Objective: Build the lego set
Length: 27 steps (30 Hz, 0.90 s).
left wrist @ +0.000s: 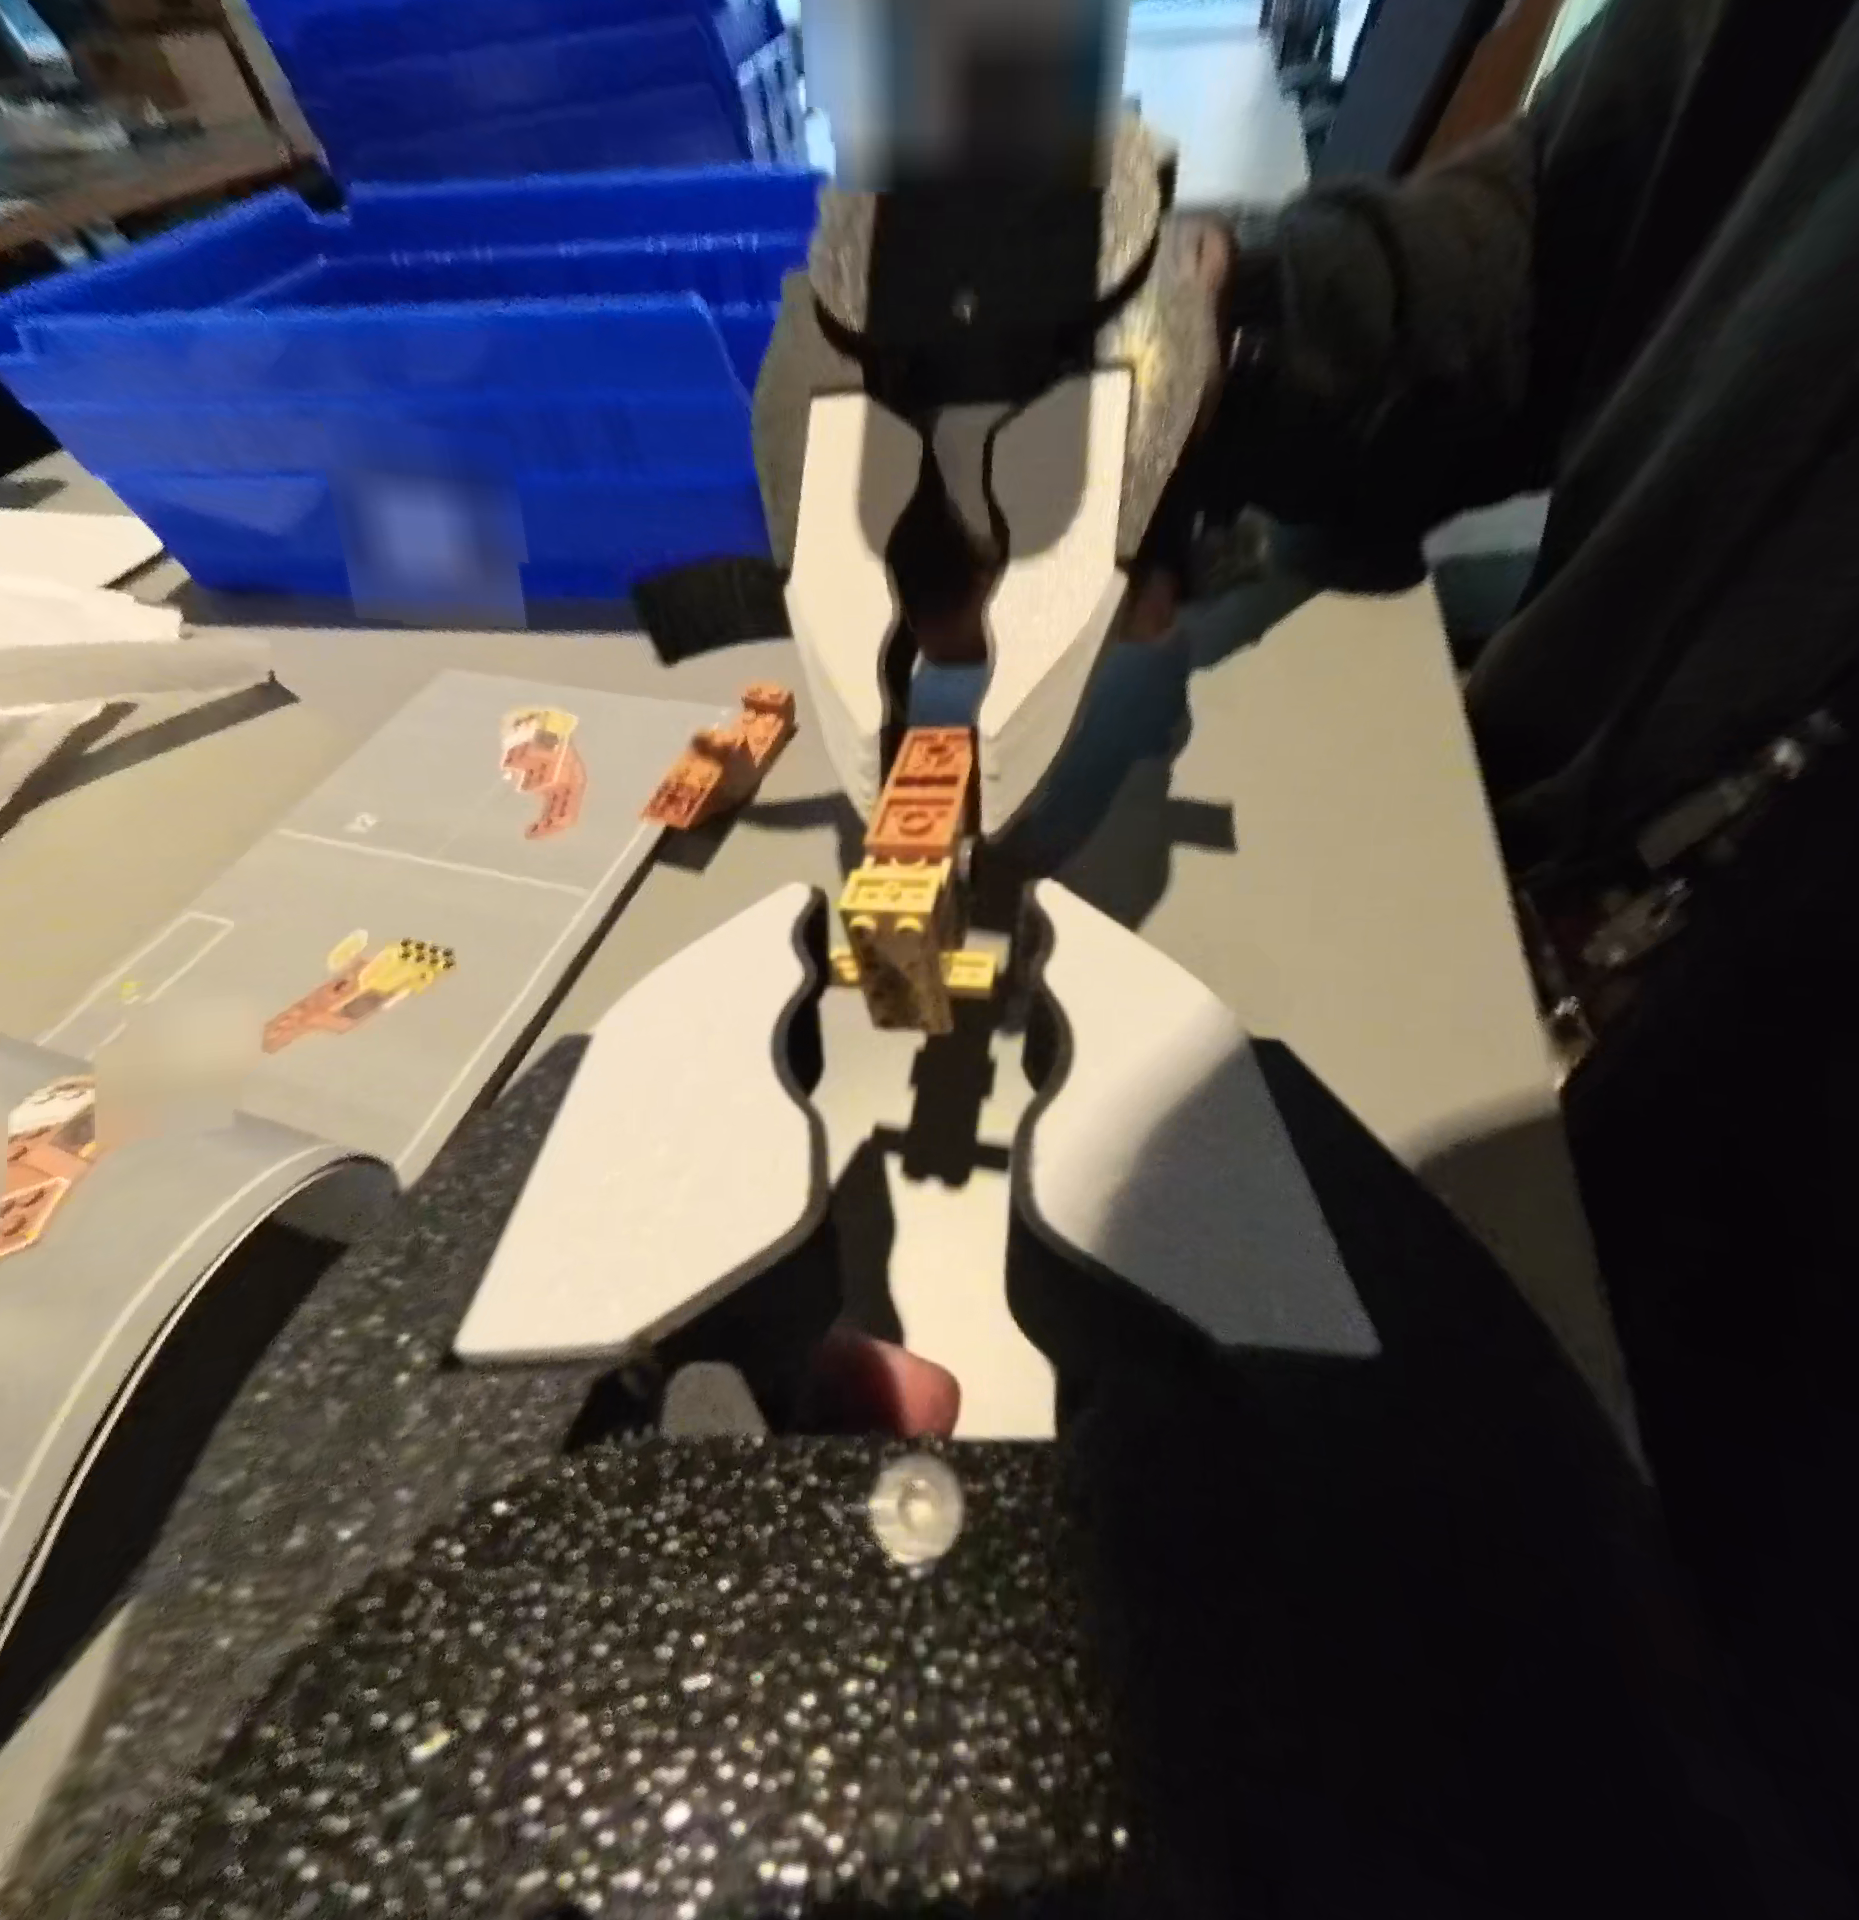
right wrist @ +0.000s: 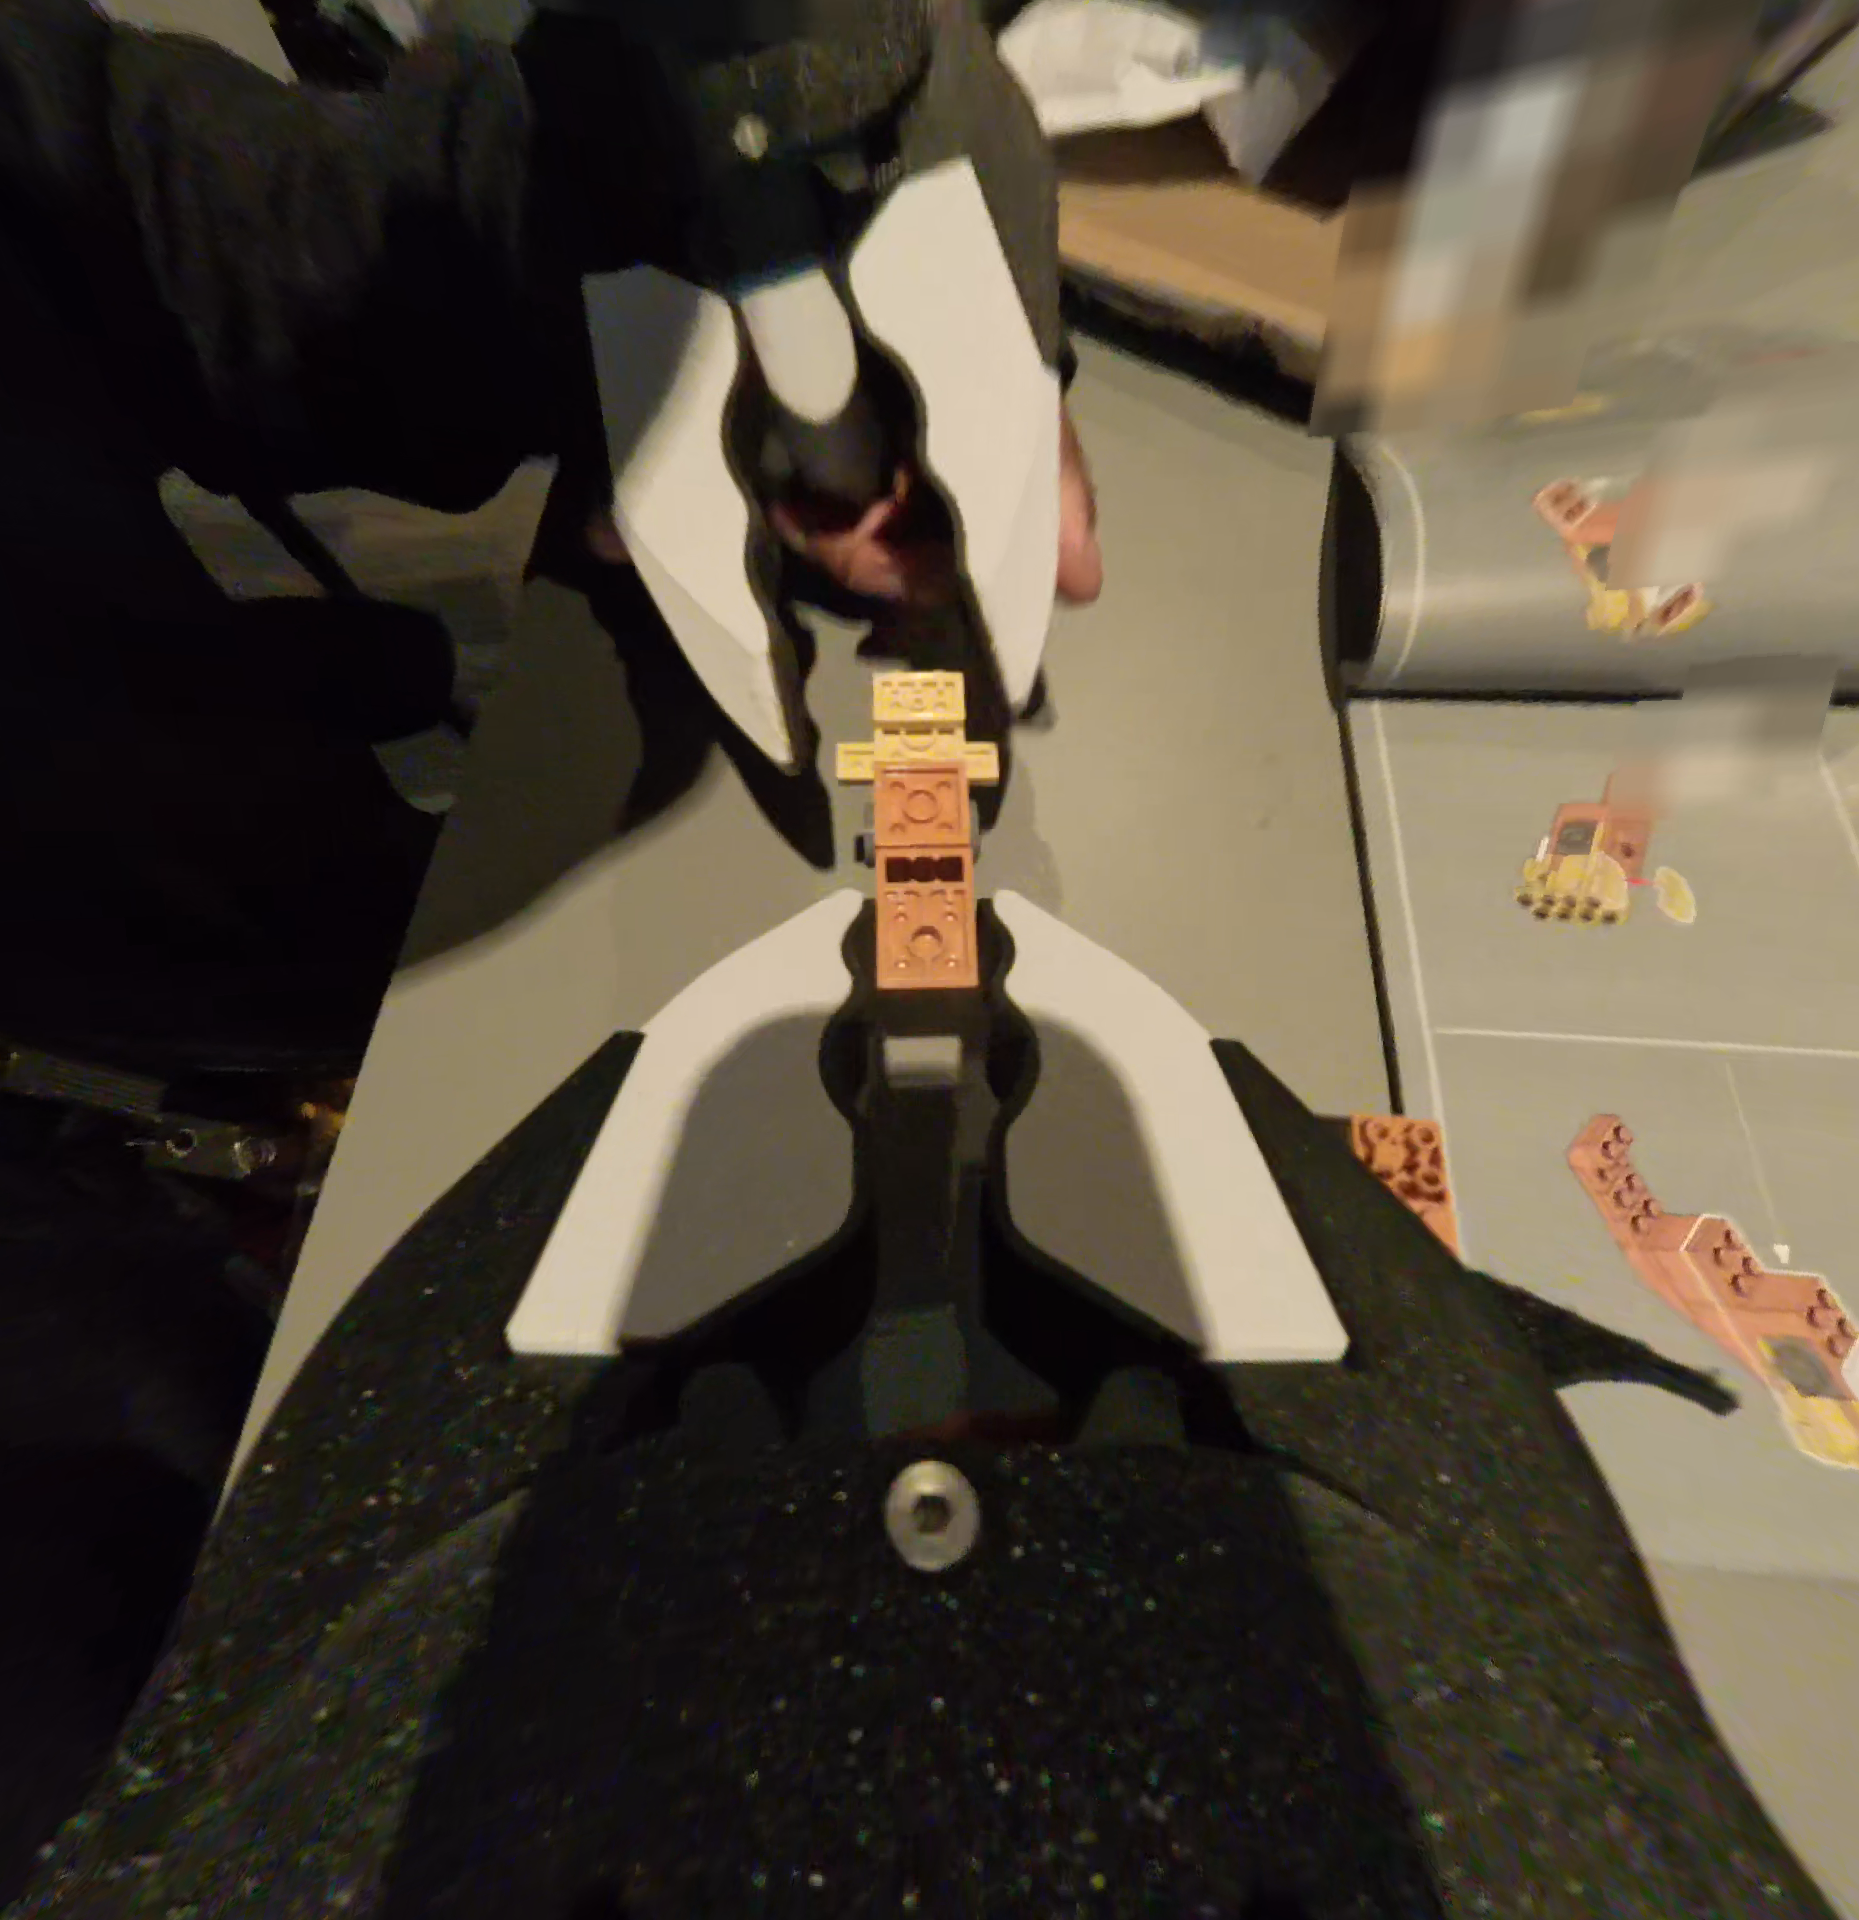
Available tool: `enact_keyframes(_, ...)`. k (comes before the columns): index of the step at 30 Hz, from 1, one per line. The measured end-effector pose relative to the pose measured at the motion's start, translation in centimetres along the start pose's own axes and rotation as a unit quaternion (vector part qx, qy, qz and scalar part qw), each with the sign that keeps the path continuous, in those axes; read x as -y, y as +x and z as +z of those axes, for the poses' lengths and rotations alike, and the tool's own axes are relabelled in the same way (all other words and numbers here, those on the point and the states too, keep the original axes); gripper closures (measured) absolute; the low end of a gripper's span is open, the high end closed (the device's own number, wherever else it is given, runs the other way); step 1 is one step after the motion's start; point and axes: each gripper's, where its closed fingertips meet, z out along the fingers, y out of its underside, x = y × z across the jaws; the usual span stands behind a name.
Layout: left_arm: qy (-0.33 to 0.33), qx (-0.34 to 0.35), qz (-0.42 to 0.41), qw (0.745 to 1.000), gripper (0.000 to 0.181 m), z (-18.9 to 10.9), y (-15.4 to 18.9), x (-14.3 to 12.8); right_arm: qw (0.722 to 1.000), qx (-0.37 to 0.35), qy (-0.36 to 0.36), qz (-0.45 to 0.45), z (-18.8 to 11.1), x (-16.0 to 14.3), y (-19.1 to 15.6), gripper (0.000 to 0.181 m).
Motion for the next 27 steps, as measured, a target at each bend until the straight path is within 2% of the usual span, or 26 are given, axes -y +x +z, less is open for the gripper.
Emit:
enact_keyframes(1, -0.019, 0.003, 0.008, 1.0, 0.142, -0.2, -0.1, -0.6, 1.0, 0.005, -0.018, 0.006, 0.2, -0.5, 0.0, 0.164)
enact_keyframes(3, -0.039, 0.01, 0.013, 0.999, 0.137, -0.7, -0.5, -1.5, 0.999, 0.005, -0.041, 0.014, 0.6, -1.3, 0.2, 0.164)
enact_keyframes(7, -0.032, 0.025, 0.005, 0.999, 0.137, -1.3, -1.2, -1.5, 0.998, 0.0, -0.057, 0.008, 1.3, -2.0, 0.4, 0.164)
enact_keyframes(16, -0.084, 0.027, 0.033, 0.996, 0.139, -1.1, -1.2, -3.0, 0.998, -0.003, -0.069, 0.011, 1.7, -2.7, 0.6, 0.164)
enact_keyframes(27, -0.096, 0.023, 0.044, 0.994, 0.138, -0.9, -1.1, -3.2, 0.998, 0.001, -0.069, 0.009, 1.8, -3.0, 0.4, 0.163)
